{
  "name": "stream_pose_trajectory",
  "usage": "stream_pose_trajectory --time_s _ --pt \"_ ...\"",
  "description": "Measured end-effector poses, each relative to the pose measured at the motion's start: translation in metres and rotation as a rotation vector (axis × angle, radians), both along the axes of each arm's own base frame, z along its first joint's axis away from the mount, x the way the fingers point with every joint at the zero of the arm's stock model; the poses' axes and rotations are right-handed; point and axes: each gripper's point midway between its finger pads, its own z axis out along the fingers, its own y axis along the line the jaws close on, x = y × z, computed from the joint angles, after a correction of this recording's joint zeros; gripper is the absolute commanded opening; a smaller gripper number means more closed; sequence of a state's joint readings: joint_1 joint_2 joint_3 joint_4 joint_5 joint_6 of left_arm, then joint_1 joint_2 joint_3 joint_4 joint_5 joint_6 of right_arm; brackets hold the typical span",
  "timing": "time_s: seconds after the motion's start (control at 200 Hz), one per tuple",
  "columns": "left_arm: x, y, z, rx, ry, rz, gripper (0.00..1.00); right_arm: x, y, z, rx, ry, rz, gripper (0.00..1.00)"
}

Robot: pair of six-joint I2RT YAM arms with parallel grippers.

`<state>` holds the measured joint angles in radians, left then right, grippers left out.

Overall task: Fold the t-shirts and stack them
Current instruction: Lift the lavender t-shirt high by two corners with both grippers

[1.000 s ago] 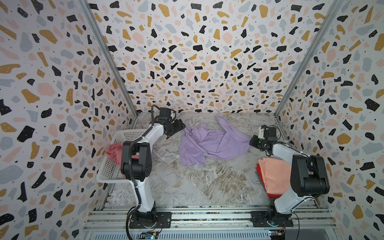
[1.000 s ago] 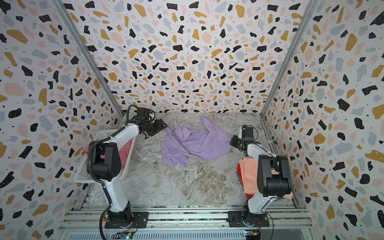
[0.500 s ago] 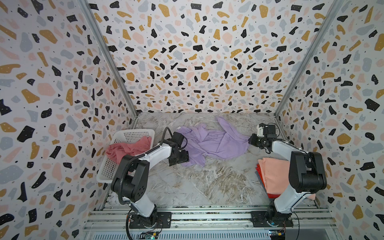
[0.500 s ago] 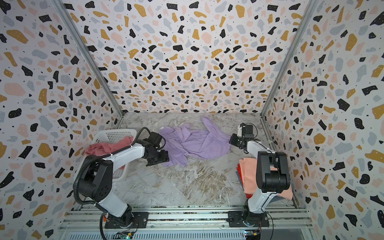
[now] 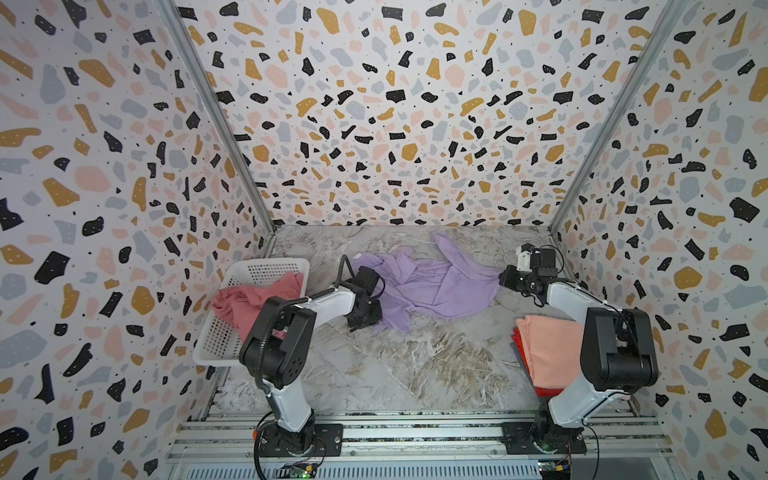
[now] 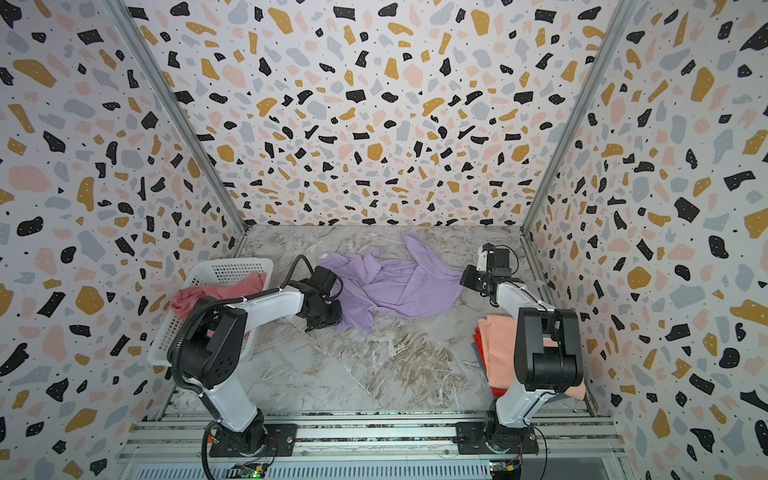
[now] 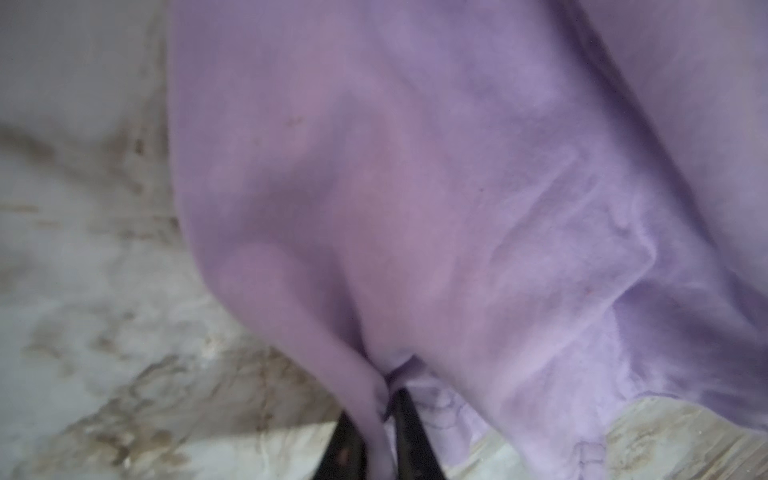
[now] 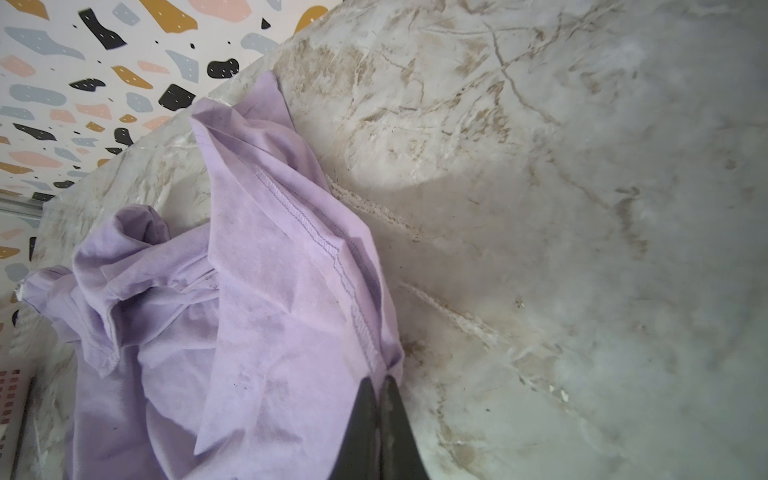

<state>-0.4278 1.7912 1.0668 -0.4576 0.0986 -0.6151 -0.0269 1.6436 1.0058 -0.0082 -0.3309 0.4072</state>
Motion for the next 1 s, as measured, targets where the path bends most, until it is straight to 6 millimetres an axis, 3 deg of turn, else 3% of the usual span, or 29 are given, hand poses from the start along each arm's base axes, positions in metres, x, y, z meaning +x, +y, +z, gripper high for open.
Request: stream_pose_trajectory --time_s 0.155,0.225,0.255,0.31,0.36,0.436,0.491,0.531,0.591,0.641,0.736,0.836,0.921,0.996 --pt "0.015 0.000 0.023 0.004 -0.041 0.000 0.00 0.006 -0.014 0.038 0.051 -0.088 -0.055 0.00" --pt "0.034 0.001 0.060 -0.020 -0.122 0.012 0.00 0.013 -0.023 0.074 0.071 -0.168 -0.088 0.00" --pt "0.046 0.004 0.084 -0.039 -0.179 0.026 0.00 0.017 -0.027 0.095 0.078 -0.215 -0.101 0.00" --pt "0.068 0.014 0.141 -0.091 -0.318 0.063 0.00 0.024 -0.032 0.139 0.083 -0.314 -0.114 0.00" --pt "0.087 0.031 0.209 -0.140 -0.488 0.105 0.00 0.028 -0.036 0.183 0.087 -0.414 -0.122 0.00" --pt "0.093 0.060 0.314 -0.207 -0.756 0.154 0.00 0.023 -0.040 0.256 0.082 -0.579 -0.123 0.00" --pt "0.080 0.081 0.384 -0.232 -0.945 0.181 0.00 0.012 -0.042 0.310 0.072 -0.707 -0.123 0.00" --pt "0.061 0.092 0.437 -0.252 -1.096 0.187 0.00 0.001 -0.043 0.346 0.063 -0.795 -0.124 0.00" --pt "0.026 0.099 0.497 -0.282 -1.279 0.173 0.00 -0.022 -0.043 0.398 0.045 -0.927 -0.124 0.00" --pt "-0.002 0.102 0.535 -0.300 -1.406 0.158 0.00 -0.044 -0.042 0.435 0.027 -1.028 -0.124 0.00" --pt "-0.047 0.109 0.589 -0.309 -1.592 0.136 0.00 -0.084 -0.039 0.487 -0.003 -1.190 -0.124 0.00" --pt "-0.076 0.114 0.628 -0.299 -1.737 0.118 0.00 -0.115 -0.035 0.520 -0.024 -1.312 -0.116 0.00" --pt "-0.080 0.114 0.638 -0.278 -1.789 0.103 0.00 -0.125 -0.033 0.532 -0.030 -1.365 -0.113 0.00" --pt "-0.068 0.112 0.637 -0.263 -1.797 0.096 0.00 -0.117 -0.034 0.530 -0.023 -1.365 -0.113 0.00"
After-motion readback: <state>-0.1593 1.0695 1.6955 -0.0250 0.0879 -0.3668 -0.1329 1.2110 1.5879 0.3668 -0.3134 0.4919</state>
